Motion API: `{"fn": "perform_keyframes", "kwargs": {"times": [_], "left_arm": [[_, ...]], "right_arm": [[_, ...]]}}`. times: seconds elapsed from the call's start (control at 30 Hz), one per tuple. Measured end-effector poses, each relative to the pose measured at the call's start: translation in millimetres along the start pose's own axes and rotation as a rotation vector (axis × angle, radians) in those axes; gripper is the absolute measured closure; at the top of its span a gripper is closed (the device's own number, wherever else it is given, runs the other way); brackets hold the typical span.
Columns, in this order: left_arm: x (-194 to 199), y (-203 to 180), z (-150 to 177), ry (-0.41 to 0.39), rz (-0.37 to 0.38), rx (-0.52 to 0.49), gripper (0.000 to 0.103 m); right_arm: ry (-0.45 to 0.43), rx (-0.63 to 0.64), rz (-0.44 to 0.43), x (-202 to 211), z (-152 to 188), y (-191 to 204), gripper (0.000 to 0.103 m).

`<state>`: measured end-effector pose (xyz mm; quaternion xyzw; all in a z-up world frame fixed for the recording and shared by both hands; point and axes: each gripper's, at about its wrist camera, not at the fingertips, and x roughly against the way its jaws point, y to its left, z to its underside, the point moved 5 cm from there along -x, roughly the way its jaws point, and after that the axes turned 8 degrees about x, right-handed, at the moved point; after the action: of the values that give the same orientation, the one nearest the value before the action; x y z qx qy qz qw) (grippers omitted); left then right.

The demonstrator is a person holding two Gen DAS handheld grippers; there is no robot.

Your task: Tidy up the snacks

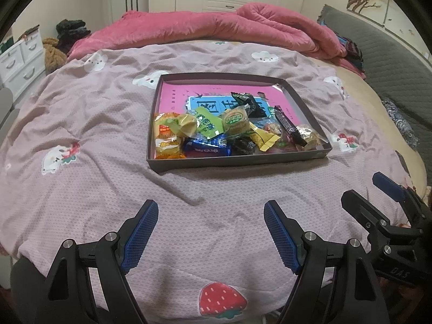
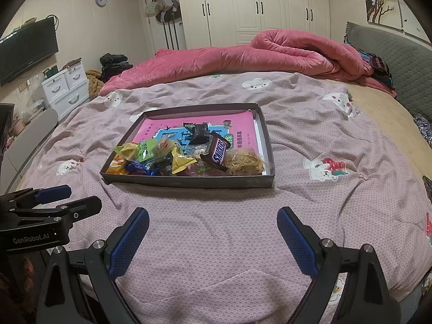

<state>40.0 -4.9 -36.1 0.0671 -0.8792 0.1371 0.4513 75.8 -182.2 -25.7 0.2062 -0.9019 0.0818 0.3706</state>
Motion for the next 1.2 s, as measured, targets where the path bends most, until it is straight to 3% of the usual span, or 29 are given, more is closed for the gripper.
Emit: {"fn": "perform_keyframes", "kwargs": {"times": [1.2], "left_arm": [[2.1,3.8,-4.1,-0.012,-0.027,0.001,0.021]], "right_arm": [[0.003,-0.002,0.009,0.3,-0.6,-2.0,0.007]]}}
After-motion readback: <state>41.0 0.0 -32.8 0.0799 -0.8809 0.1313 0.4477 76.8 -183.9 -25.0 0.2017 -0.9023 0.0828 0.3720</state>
